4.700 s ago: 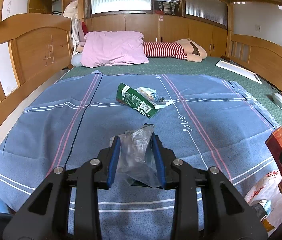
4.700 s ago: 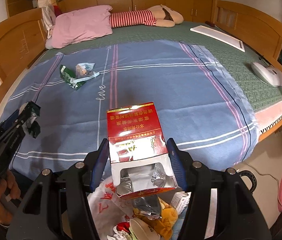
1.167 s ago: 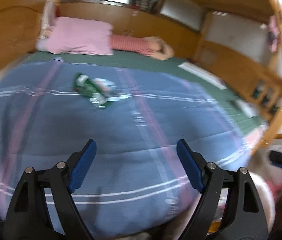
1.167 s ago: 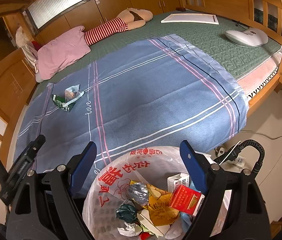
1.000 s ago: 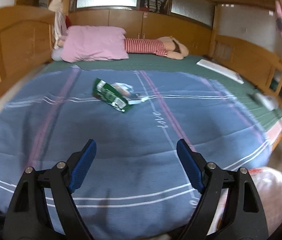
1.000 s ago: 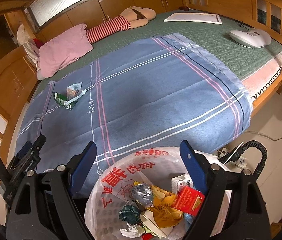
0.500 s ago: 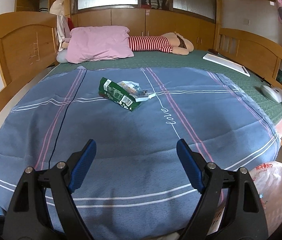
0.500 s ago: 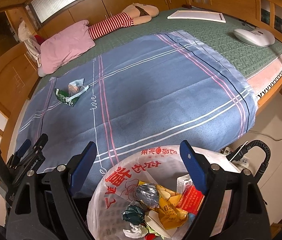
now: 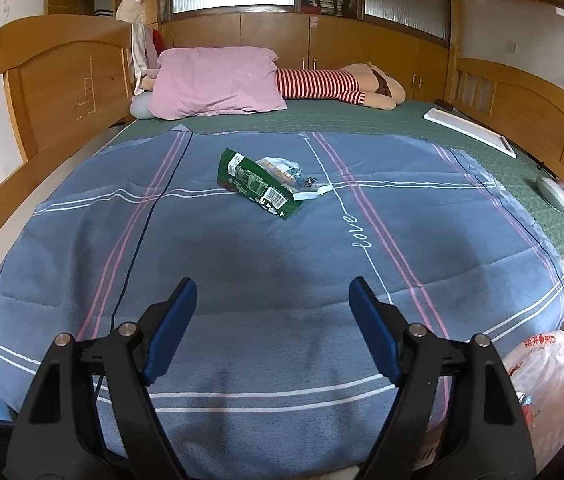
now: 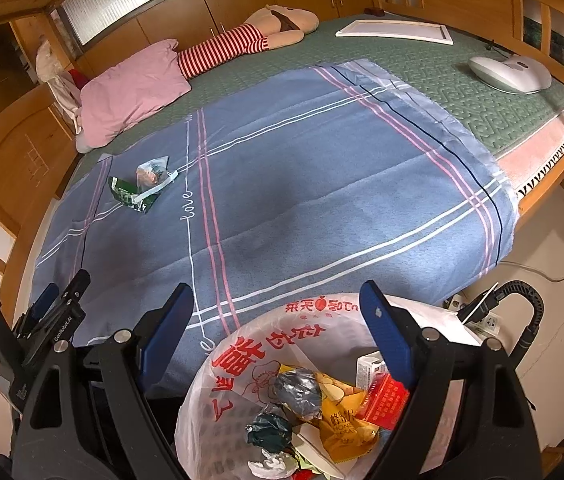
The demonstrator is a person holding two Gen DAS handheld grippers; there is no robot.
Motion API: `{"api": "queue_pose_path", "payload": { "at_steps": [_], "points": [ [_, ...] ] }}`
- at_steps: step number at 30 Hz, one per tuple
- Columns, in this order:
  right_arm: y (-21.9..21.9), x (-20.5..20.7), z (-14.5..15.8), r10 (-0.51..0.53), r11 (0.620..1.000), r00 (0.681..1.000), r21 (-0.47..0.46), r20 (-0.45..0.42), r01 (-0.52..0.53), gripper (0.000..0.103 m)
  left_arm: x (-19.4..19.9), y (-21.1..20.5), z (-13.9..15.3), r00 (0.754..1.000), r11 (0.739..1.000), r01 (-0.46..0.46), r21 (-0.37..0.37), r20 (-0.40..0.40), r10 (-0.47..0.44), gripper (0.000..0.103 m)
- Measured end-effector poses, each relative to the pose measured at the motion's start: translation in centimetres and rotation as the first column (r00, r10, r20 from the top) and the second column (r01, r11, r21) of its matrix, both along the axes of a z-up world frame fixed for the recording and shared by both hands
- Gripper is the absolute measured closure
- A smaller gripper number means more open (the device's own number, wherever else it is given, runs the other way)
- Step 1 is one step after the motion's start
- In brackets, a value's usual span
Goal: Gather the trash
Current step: 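Move both tools back over the green chip bag on the bed, then grasp the green chip bag with the left tool while the right tool grasps the clear plastic bag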
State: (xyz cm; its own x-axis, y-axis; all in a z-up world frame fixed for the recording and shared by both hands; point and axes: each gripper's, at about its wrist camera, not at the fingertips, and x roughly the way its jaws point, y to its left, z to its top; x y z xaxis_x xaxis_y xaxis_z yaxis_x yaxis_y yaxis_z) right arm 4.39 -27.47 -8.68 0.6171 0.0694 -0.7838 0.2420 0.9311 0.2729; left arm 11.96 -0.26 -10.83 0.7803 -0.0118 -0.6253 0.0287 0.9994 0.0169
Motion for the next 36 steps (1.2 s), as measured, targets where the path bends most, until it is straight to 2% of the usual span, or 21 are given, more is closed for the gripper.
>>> {"api": "queue_pose_path", "payload": {
  "at_steps": [9,11,12,14,16,18,20,23,26,28,30,32,33,34,35,36],
  "points": [
    [0.2,0.4,-0.2,0.003,1.000,1.000,0.003,-0.002,-0.003,0.020,0.4,0.8,-0.2,0.999,0.999,-0.038,-0.008,-0.021,0.038,0.025],
    [0.2,0.6,-0.1,0.002,1.000,1.000,0.002,-0.003,-0.002,0.020,0.8,1.6,0.0,0.999,0.998,-0.040,-0.039,-0.034,0.038,0.025],
    [0.1,0.8,0.1,-0.003,1.000,1.000,0.001,-0.002,0.003,0.020,1.5,2.6,0.4,0.998,0.995,-0.049,-0.084,-0.047,0.046,0.025],
    [-0.1,1.0,0.9,-0.001,1.000,1.000,-0.001,0.019,0.001,0.020,3.2,5.9,0.9,0.989,0.968,-0.137,-0.211,-0.077,0.124,0.027],
    [-0.3,1.3,1.7,-0.001,1.000,0.999,-0.025,0.045,0.002,0.020,5.8,9.9,1.0,0.968,0.914,-0.244,-0.325,-0.134,0.211,0.031],
    [-0.5,2.0,1.9,0.009,1.000,0.999,-0.017,0.054,-0.008,0.020,8.2,12.6,0.7,0.940,0.882,-0.337,-0.329,-0.172,0.294,0.040],
    [-0.5,3.1,1.7,0.019,1.000,0.999,0.002,0.044,-0.019,0.020,10.9,14.7,0.1,0.910,0.850,-0.412,-0.327,-0.197,0.365,0.040],
    [0.1,6.0,1.1,0.055,0.998,0.998,0.032,0.014,-0.055,0.020,13.8,15.4,-1.3,0.894,0.824,-0.443,-0.353,-0.233,0.382,0.038],
    [1.4,9.6,0.3,0.109,0.993,0.994,0.045,-0.005,-0.109,0.020,16.7,14.6,-3.2,0.886,0.816,-0.453,-0.357,-0.277,0.371,0.032],
    [2.3,11.9,-0.1,0.128,0.991,0.992,0.026,-0.012,-0.128,0.020,18.4,13.4,-4.1,0.895,0.816,-0.432,-0.384,-0.295,0.335,0.029],
    [3.7,14.9,-0.8,0.146,0.989,0.989,-0.009,-0.013,-0.146,0.020,19.8,12.3,-4.3,0.914,0.824,-0.391,-0.409,-0.275,0.298,0.023],
    [5.4,18.5,-1.8,0.178,0.984,0.984,-0.001,-0.024,-0.178,0.020,20.6,11.8,-4.3,0.909,0.831,-0.401,-0.385,-0.279,0.310,0.023],
    [6.0,19.9,-2.2,0.192,0.981,0.981,0.009,-0.027,-0.192,0.020,20.7,12.0,-4.2,0.893,0.821,-0.436,-0.369,-0.287,0.346,0.023],
    [6.8,21.5,-2.5,0.201,0.979,0.979,0.016,-0.026,-0.201,0.020,20.4,12.4,-4.1,0.871,0.799,-0.481,-0.360,-0.294,0.392,0.023],
    [7.7,23.2,-2.8,0.204,0.979,0.979,0.012,-0.022,-0.204,0.020,20.0,13.0,-4.2,0.841,0.766,-0.535,-0.356,-0.309,0.444,0.023],
    [9.1,25.6,-3.2,0.215,0.977,0.977,-0.009,-0.010,-0.215,0.020,19.8,13.6,-4.3,0.820,0.740,-0.568,-0.360,-0.321,0.474,0.023]
  ]
}}
